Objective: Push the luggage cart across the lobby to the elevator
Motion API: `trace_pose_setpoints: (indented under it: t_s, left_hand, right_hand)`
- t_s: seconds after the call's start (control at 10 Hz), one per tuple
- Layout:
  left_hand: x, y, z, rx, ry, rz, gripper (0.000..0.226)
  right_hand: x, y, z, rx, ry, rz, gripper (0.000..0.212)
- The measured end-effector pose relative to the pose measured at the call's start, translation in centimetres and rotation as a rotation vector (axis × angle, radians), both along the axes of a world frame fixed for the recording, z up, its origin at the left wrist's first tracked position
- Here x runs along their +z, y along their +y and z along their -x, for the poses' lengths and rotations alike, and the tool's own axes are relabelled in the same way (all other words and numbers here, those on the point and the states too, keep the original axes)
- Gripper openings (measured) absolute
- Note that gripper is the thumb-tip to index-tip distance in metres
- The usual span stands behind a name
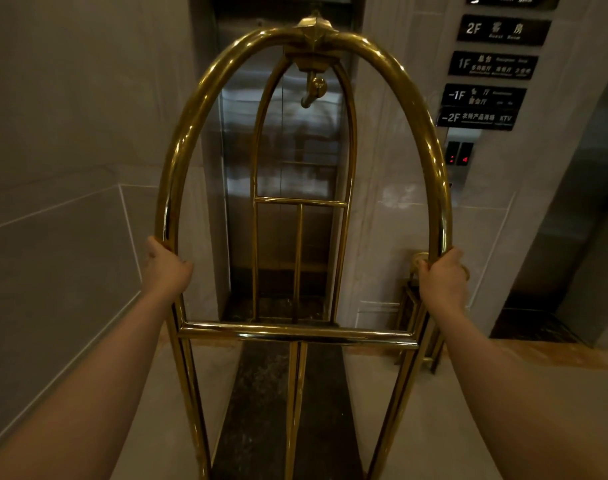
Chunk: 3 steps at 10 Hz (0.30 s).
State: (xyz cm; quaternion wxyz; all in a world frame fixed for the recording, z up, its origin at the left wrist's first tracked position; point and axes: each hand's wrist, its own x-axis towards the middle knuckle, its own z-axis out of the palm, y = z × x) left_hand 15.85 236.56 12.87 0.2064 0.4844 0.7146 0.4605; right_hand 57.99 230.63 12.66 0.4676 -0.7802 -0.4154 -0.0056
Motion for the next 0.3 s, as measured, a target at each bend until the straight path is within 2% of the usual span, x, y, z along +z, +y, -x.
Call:
trace_pose_setpoints:
  t_s: [0.1,0.2,0.3]
  left_hand:
    - [-1.5,-1.6,-1.0,0.083,0.165,-0.04,0.084]
    - [-2.8,-3.4,-2.5,0.075,0.292,-0.159,0.073]
    - [-3.7,-5.4,-5.6,-0.174,0.349,-0.215,0.04]
  right_hand:
    - [0.3,-0.2,-0.2,0.017,0.012,0.001,0.045]
    - [0.0,-0.7,0.0,-0.019,-0.094,-0.048,0.048]
    - [0.0,-2.3,1.7,0.009,-0.176,-0.275,0.046]
